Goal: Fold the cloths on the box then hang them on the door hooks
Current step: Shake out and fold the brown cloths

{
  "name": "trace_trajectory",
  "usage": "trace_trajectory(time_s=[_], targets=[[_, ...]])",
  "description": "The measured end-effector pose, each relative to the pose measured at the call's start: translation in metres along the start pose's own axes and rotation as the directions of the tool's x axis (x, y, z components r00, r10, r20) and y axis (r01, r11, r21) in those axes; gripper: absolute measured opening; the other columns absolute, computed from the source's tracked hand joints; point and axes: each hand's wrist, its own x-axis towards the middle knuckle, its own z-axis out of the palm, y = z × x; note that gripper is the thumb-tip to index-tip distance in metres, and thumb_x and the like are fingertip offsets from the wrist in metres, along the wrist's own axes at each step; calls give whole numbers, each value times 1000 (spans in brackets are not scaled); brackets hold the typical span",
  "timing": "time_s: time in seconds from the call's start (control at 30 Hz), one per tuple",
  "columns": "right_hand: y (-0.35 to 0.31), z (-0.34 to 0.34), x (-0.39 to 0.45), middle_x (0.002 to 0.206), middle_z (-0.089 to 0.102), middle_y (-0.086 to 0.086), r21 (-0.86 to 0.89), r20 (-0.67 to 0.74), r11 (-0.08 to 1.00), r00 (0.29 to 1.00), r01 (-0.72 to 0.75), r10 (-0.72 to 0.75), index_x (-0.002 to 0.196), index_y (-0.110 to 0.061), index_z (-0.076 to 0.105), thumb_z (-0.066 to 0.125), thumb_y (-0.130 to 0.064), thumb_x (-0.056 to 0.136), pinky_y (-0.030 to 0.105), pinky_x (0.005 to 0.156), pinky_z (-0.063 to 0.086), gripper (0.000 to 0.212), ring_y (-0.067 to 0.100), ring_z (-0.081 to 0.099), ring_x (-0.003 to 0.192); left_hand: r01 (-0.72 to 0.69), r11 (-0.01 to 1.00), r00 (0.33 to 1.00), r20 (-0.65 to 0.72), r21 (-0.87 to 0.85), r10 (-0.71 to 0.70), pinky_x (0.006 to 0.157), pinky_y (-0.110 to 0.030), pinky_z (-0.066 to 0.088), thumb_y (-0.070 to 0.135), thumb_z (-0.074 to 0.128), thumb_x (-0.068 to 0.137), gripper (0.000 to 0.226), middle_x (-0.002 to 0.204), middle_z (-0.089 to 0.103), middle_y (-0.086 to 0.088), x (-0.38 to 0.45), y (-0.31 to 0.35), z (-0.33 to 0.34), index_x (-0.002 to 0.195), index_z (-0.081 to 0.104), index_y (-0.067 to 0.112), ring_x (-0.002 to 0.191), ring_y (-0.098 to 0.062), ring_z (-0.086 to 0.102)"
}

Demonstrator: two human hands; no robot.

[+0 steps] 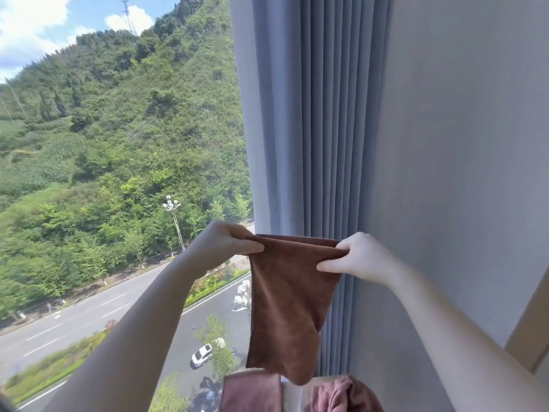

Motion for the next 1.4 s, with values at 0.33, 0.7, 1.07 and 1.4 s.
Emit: trace_trajectory(time_s=[0.33,0.7,1.07,1.4], targets=[[-14,-14,-5,77,75,-6,418,-504,814,849,403,-162,96,-25,68,84,-18,84,19,65,52,21,7,69,70,-106,969,964,-263,-224,45,78,-27,50,15,89,73,11,80,78,-4,2,19,8,80,83,22,70,-5,65],[-20,-7,-3,102,80,-6,689,-423,638,906,344,-32,108,-22,76,78,-20,90,20,78,55,18,7,75,95,-159,743,950,-306,-650,-64,95,-36,57,-3,78,83,6,84,74,-12,8,29,21,80,76,1,88,-24,71],[-22,17,-1,91,80,-7,745,-391,615,916,257,90,94,-19,75,60,-34,103,24,74,57,24,8,75,85,-195,801,944,-330,-567,-3,89,-41,53,23,90,60,18,71,63,-2,6,26,17,64,72,23,77,-21,61],[-34,16,-6,94,78,-1,663,-385,680,922,314,-49,97,-19,74,56,-34,105,23,74,59,25,11,73,87,-94,934,993,-103,-345,62,83,-27,57,-2,65,94,31,103,74,-5,3,16,-7,104,78,25,94,-20,69]])
